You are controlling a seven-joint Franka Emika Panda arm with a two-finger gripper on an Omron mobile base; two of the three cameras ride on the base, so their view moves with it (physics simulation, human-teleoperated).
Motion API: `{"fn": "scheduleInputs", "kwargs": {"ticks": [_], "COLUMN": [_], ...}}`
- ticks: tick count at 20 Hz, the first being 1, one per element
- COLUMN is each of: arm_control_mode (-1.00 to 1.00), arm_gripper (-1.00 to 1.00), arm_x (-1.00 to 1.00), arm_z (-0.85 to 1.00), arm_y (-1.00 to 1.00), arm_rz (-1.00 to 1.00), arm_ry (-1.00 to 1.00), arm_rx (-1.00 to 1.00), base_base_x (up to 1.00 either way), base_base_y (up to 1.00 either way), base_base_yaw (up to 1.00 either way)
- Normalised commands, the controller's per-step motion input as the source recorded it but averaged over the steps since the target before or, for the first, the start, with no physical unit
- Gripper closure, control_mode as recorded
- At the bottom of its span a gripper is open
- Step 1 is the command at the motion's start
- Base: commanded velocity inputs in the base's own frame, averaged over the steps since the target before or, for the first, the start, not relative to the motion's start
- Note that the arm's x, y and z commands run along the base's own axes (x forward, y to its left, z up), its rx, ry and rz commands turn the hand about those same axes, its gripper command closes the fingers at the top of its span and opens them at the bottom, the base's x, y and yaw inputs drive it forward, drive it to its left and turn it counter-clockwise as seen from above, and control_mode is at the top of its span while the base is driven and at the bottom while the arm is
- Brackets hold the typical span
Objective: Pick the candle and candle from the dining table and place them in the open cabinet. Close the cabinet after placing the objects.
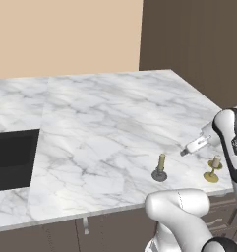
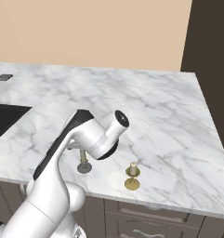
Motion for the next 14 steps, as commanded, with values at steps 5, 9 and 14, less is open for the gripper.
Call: {"fn": "scheduleInputs", "kwargs": {"ticks": [5,9,14], "arm_control_mode": [-1.00,-1.00,-1.00], "arm_gripper": [-1.00,-1.00,-1.00], "arm_x": [0.00,0.00,0.00], "arm_z": [-0.22,-0.22,-0.20], "arm_y": [0.00,0.00,0.01], "arm_rz": [0.11,0.12,0.13], "arm_ry": [-0.02,-0.12,-0.18], "arm_rx": [0.00,0.00,0.00], "base_base_x": [0.00,0.00,0.00], "base_base_y": [0.00,0.00,0.00], "base_base_yaw": [0.00,0.00,0.00]}}
